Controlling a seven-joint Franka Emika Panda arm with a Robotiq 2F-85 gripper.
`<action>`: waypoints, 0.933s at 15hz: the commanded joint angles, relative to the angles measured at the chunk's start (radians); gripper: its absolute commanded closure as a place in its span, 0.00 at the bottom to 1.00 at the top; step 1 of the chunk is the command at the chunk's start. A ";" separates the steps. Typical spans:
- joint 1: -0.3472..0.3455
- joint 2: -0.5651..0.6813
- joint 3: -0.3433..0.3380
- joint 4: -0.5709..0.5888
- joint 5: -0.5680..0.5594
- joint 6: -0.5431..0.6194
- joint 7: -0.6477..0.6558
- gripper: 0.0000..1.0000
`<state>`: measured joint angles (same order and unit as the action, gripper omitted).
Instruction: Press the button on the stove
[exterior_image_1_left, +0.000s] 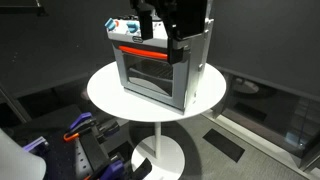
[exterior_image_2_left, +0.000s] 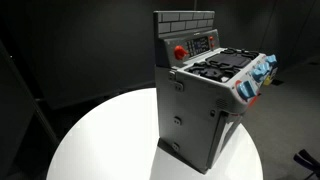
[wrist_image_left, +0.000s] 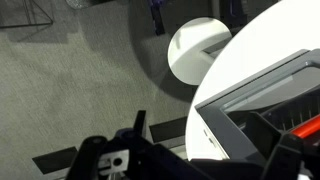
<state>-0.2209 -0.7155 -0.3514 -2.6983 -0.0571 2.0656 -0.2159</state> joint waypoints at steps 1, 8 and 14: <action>-0.014 0.004 0.013 0.001 0.011 -0.001 -0.009 0.00; -0.003 0.013 0.034 0.020 0.014 0.014 0.006 0.00; 0.052 0.053 0.117 0.106 0.044 0.073 0.053 0.00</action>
<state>-0.1961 -0.7088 -0.2742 -2.6615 -0.0364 2.1187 -0.1975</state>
